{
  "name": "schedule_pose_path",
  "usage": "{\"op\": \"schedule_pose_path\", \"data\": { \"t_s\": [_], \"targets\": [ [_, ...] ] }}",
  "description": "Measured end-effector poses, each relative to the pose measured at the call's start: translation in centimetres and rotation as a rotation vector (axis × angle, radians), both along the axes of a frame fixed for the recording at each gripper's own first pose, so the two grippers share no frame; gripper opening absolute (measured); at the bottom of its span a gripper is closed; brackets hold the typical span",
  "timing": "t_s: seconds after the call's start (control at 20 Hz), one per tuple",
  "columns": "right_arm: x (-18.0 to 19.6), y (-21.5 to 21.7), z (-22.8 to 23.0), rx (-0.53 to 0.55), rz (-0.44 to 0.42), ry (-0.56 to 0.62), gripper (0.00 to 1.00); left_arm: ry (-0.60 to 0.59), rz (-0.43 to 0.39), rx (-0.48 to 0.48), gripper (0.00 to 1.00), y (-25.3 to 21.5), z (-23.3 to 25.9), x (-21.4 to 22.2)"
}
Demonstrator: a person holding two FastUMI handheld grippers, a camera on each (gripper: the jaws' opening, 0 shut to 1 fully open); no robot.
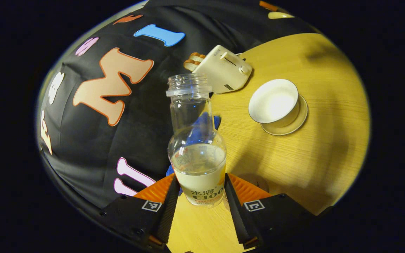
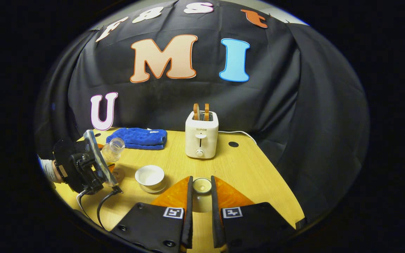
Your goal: Open the teacup lid with one hand, grasp the water bottle and pour water into the teacup with the other hand; after pouring, place the water bottle on the coaster and then close the teacup lid.
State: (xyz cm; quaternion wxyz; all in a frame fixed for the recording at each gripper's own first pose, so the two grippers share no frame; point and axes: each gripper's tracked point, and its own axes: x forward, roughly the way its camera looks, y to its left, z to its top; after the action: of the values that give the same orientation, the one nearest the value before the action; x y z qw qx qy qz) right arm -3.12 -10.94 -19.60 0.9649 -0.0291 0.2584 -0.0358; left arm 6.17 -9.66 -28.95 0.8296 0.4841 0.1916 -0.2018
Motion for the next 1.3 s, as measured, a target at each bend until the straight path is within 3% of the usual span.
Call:
{"op": "schedule_pose_path", "data": {
  "t_s": [0.45, 1.3],
  "targets": [
    [0.1, -2.2, -0.9, 0.022, -0.026, 0.0, 0.26, 0.034, -0.123, 0.27, 0.69, 0.6, -1.5, 0.7],
    [-1.5, -4.0, -2.9, 0.065, -0.025, 0.032, 0.26, 0.132, -0.265, 0.601, 0.7, 0.4, -2.1, 1.1]
  ]
}}
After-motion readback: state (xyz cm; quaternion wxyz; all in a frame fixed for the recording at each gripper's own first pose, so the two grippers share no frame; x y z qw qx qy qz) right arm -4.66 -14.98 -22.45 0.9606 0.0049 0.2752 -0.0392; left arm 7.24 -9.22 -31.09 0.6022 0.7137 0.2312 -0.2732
